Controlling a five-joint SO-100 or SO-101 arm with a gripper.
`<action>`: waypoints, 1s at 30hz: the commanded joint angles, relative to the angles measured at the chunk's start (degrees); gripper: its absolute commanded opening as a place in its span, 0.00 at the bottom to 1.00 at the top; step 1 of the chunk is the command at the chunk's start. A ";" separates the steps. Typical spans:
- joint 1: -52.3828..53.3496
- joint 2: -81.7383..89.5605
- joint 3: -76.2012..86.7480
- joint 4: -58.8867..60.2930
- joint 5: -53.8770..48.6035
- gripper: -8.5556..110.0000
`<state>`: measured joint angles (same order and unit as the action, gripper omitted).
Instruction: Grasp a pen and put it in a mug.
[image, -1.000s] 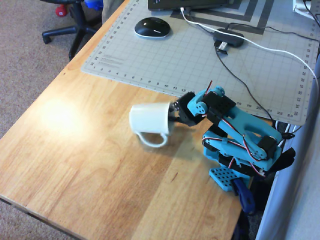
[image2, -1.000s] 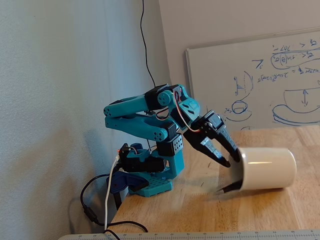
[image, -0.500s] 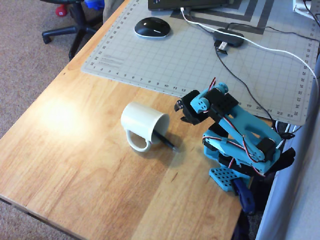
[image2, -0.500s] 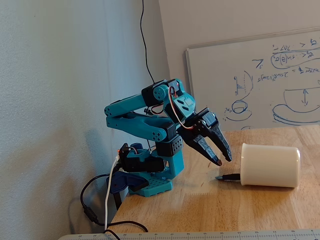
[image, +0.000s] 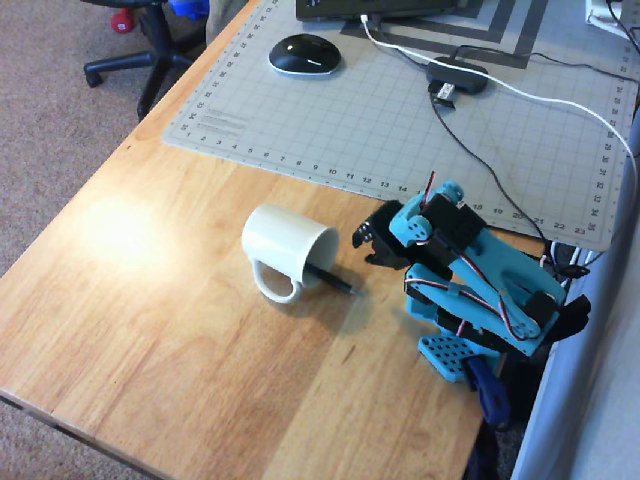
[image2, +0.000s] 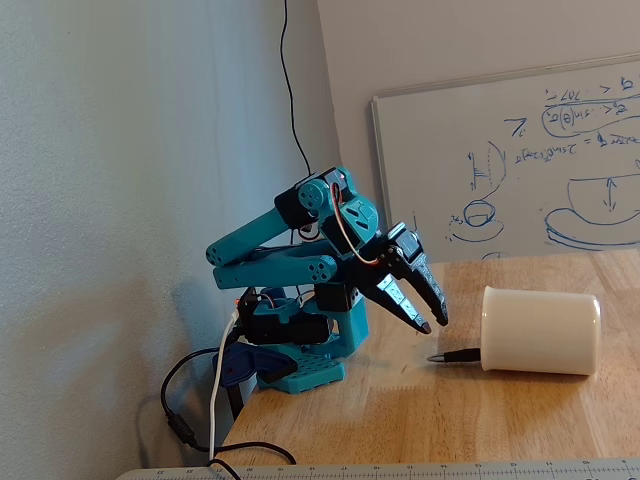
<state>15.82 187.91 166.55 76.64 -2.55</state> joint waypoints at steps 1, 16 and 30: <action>-3.52 1.67 1.32 -2.90 -0.53 0.11; -5.27 3.96 11.43 -8.88 -0.62 0.10; -4.92 3.96 11.43 -8.88 0.09 0.10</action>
<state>10.99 190.37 179.03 67.85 -3.16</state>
